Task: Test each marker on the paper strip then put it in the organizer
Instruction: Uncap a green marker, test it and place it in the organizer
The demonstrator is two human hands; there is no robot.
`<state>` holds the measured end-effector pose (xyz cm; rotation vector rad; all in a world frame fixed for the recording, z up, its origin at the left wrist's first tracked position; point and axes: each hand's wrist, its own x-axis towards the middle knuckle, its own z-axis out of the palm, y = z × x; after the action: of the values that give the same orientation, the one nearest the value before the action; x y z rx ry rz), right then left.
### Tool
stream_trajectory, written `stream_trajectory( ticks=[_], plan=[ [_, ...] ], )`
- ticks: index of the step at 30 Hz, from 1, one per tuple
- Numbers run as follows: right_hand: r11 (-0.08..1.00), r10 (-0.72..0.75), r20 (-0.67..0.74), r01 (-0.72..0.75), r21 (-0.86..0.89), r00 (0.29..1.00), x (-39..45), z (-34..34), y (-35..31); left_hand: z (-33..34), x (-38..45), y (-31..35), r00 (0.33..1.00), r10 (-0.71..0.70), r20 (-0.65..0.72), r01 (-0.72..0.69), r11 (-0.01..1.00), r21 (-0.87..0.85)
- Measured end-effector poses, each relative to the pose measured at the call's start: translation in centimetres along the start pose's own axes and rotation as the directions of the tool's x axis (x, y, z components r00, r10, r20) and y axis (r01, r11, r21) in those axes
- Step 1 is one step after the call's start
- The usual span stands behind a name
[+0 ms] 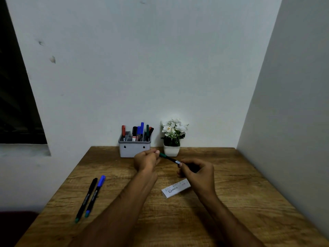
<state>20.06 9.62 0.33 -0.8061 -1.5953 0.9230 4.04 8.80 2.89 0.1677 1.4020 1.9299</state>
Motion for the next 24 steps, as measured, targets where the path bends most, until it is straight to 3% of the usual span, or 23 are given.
stream_trajectory(
  ticks=[8, 12, 15, 18, 24],
  plan=[
    [0.999, -0.032, 0.040, 0.032, 0.013, 0.999, 0.1, 1.0, 0.1, 0.4, -1.1, -0.1, 0.994, 0.071, 0.087, -0.073, 0.997, 0.022],
    [0.997, 0.027, 0.017, -0.028, 0.067, 0.999, 0.4, 1.7, 0.5, 0.9, -1.6, 1.0, 0.987, 0.100, 0.125, -0.099, 0.995, -0.014],
    [0.985, 0.073, -0.025, -0.068, 0.161, 0.997, 0.2, 2.6, 1.0, 2.0, -2.5, 1.4, 0.946, 0.245, 0.211, -0.269, 0.959, 0.091],
    [0.986, 0.025, -0.026, -0.020, 0.166, 0.999, 0.2, 3.5, 1.2, 2.3, -2.7, 1.8, 0.893, 0.362, 0.268, -0.408, 0.902, 0.142],
    [0.984, 0.014, 0.006, -0.015, 0.177, 1.000, 1.7, 4.7, 0.9, 0.2, -1.6, 1.6, 0.864, 0.415, 0.285, -0.485, 0.836, 0.256]
  ],
)
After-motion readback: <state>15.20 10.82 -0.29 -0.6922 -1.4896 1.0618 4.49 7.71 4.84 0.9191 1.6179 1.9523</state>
